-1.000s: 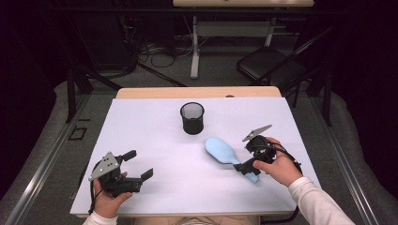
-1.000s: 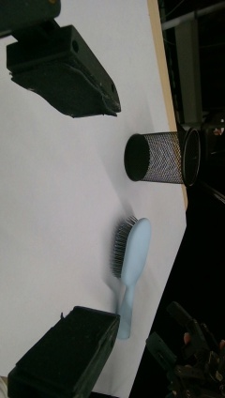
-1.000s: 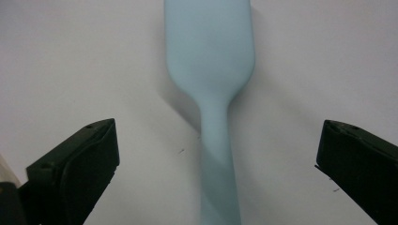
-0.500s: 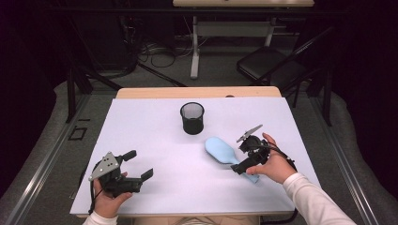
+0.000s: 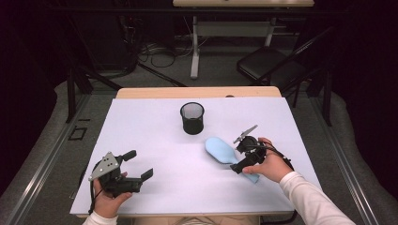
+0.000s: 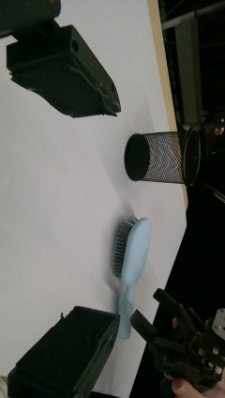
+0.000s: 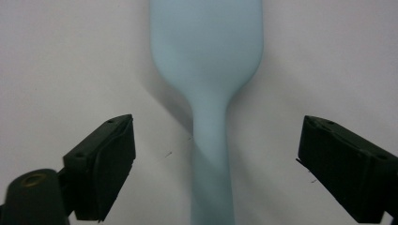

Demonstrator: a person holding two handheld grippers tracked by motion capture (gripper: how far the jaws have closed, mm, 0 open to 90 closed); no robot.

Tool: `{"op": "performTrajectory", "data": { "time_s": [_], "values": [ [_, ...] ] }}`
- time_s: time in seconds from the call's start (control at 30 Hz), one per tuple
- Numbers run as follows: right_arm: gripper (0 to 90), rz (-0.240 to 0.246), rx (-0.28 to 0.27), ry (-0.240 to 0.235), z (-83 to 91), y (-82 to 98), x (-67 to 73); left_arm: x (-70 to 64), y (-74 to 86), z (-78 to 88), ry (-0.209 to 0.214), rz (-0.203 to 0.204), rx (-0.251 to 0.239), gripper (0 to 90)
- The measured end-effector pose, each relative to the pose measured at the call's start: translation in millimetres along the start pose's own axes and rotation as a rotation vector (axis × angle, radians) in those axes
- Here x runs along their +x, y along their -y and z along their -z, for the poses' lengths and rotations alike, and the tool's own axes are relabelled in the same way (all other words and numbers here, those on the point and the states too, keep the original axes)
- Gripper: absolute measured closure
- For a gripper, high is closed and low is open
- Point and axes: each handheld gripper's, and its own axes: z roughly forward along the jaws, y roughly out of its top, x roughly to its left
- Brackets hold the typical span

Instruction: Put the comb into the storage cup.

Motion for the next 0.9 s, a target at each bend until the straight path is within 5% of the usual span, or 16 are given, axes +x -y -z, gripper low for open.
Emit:
{"op": "performTrajectory", "data": {
  "time_s": [0.9],
  "values": [
    [37.2, 0.052, 0.045, -0.012, -8.2, -2.7, 0.7, 0.0, 0.1, -0.2, 0.002, 0.0, 0.0, 2.3]
  ]
}}
